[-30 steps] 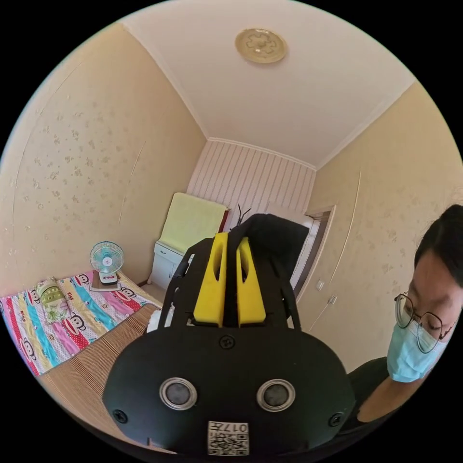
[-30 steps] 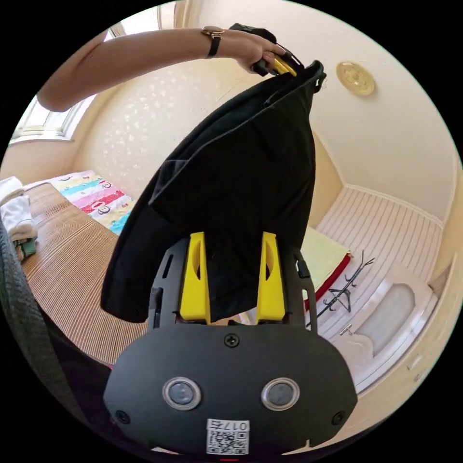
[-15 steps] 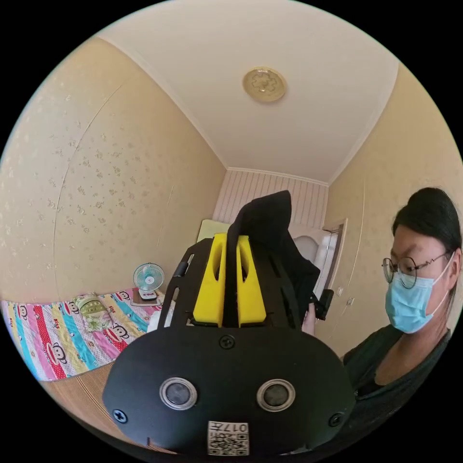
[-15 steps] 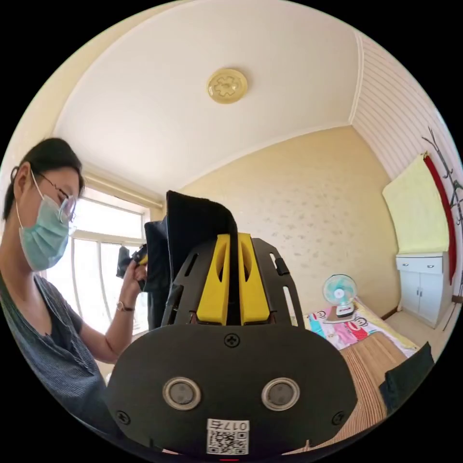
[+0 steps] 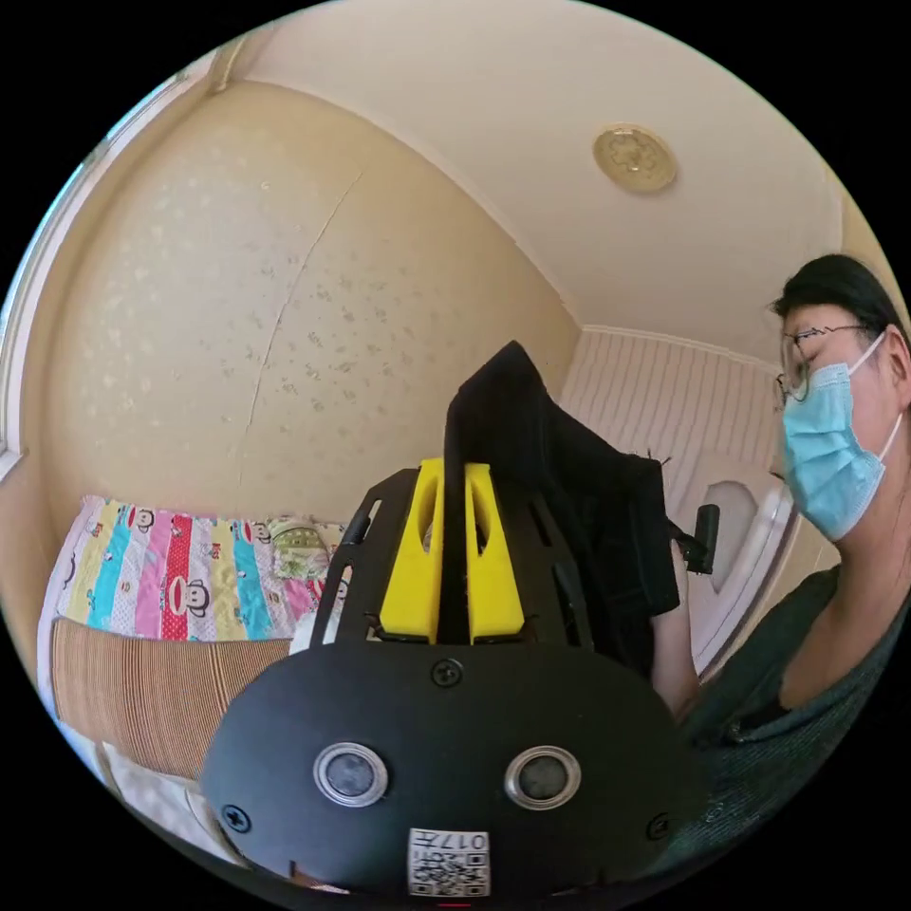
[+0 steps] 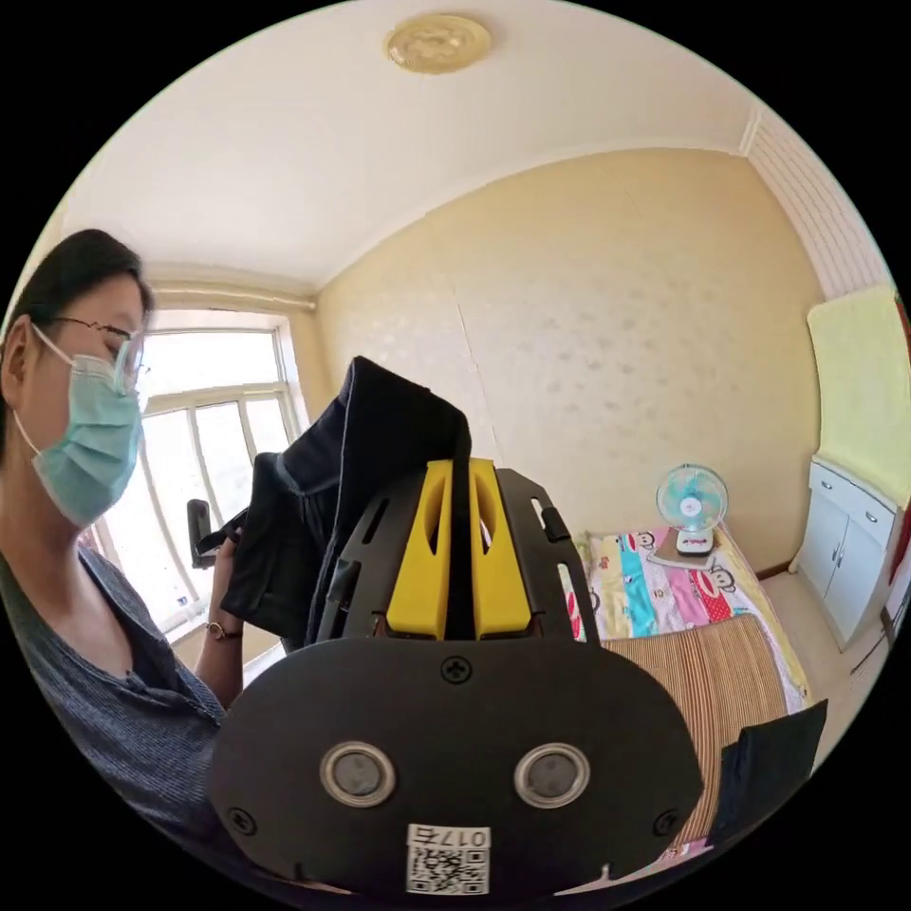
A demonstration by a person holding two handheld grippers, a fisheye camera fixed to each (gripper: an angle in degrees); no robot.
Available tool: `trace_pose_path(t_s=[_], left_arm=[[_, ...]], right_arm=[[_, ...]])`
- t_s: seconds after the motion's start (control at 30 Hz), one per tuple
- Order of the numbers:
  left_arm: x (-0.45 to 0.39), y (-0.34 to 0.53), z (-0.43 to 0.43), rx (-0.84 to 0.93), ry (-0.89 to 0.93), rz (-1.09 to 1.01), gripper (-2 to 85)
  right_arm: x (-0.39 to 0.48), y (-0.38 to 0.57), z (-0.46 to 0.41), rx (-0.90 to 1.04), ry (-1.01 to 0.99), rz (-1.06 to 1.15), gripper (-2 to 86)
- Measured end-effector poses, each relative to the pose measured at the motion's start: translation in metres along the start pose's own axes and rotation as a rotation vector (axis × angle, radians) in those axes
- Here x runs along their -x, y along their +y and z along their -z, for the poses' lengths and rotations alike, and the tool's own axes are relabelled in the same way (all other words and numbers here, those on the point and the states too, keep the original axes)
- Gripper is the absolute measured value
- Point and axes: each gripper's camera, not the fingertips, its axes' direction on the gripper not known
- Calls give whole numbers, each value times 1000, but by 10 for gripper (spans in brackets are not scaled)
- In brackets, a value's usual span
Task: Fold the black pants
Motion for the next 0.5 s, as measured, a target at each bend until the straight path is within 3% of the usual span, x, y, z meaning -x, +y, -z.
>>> trace_pose_path(t_s=[0.17,0.27,0.37,0.5], left_arm=[[189,-82,-198,251,-144,231,41],[329,-108,-286,260,-266,434,52],[417,-103,-298,293,-327,543,53],[478,-20,-270,601,-418,540,56]], right_arm=[[-215,-60,-263,352,54,-120,27],[-319,-63,-370,471,136,-220,28],[-389,-40,-397,538,105,-382,29],[-425,37,-399,745,55,-355,31]])
